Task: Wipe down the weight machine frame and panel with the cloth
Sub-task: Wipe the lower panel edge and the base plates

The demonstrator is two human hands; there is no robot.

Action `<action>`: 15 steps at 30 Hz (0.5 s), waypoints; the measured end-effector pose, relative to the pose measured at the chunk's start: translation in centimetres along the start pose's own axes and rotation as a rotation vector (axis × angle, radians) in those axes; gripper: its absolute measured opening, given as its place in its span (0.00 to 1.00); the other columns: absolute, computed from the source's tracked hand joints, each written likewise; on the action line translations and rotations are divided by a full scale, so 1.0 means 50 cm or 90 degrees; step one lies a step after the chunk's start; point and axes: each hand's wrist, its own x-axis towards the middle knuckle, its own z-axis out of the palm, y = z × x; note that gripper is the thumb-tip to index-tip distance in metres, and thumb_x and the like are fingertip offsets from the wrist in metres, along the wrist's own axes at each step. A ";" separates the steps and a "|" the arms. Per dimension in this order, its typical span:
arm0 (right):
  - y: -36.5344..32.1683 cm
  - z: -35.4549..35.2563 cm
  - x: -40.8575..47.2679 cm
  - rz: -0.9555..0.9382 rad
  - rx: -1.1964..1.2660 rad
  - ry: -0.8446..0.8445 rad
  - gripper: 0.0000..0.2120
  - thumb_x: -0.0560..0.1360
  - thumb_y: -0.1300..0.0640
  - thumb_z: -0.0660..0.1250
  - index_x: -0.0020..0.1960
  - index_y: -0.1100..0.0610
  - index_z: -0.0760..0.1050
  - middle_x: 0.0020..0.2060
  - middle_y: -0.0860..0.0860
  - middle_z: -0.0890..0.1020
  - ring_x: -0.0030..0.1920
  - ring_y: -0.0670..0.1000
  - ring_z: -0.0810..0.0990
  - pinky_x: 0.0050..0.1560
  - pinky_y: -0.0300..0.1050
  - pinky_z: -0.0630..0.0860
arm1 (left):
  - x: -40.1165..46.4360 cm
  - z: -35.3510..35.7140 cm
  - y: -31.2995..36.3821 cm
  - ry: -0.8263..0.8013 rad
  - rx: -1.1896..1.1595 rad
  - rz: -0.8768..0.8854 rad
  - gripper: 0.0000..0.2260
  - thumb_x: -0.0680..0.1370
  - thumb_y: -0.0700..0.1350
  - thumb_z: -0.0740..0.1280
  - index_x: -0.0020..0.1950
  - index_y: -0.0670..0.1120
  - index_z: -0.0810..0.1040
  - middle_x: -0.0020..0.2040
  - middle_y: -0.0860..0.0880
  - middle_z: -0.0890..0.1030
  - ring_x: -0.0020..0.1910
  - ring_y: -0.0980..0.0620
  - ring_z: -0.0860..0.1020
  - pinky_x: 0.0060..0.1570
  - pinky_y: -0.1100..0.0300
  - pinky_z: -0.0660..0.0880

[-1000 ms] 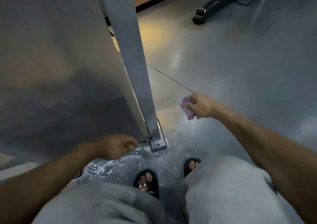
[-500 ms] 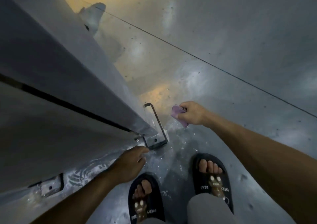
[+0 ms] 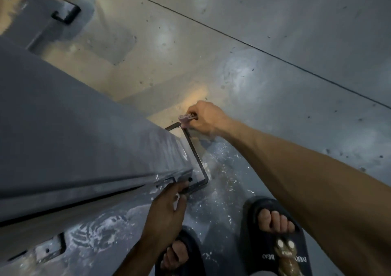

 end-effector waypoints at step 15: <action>-0.053 0.043 0.048 -0.249 -0.250 -0.037 0.15 0.83 0.48 0.63 0.67 0.50 0.80 0.54 0.52 0.76 0.54 0.52 0.72 0.53 0.49 0.73 | 0.014 0.016 -0.011 0.038 0.044 0.027 0.21 0.82 0.39 0.65 0.66 0.64 0.76 0.64 0.67 0.78 0.64 0.67 0.76 0.65 0.67 0.71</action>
